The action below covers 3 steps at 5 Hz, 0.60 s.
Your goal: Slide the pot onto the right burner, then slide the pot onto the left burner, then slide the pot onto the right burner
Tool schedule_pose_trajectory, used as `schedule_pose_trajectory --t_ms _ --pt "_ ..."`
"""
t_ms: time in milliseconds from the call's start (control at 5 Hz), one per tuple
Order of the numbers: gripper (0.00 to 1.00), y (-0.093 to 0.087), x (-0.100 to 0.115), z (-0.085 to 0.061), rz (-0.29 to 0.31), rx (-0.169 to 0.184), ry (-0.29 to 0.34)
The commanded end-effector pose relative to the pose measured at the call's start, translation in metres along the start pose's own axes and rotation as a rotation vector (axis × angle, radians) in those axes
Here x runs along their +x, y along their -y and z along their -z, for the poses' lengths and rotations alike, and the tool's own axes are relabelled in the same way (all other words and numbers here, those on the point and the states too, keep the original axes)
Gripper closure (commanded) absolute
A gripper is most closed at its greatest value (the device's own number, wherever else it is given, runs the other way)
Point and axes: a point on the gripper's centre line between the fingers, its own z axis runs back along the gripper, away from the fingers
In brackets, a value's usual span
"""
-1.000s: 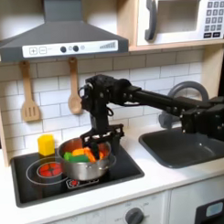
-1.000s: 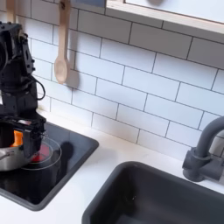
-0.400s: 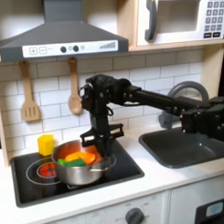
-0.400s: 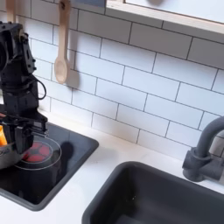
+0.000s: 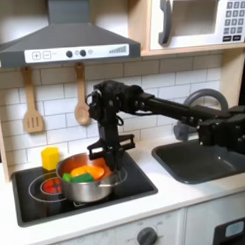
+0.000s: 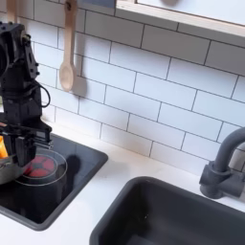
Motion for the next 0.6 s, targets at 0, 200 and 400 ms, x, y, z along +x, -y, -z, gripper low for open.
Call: schedule_pose_trajectory --t_ms 0,200,400 --pt "1.0 -0.0077 0.0028 0.0017 -0.024 0.003 -0.006" --pt "1.0 -0.0109 0.0074 0.0016 -0.038 0.001 -0.004" --pt "1.0 -0.0169 0.0119 0.0016 -0.05 0.005 0.0"
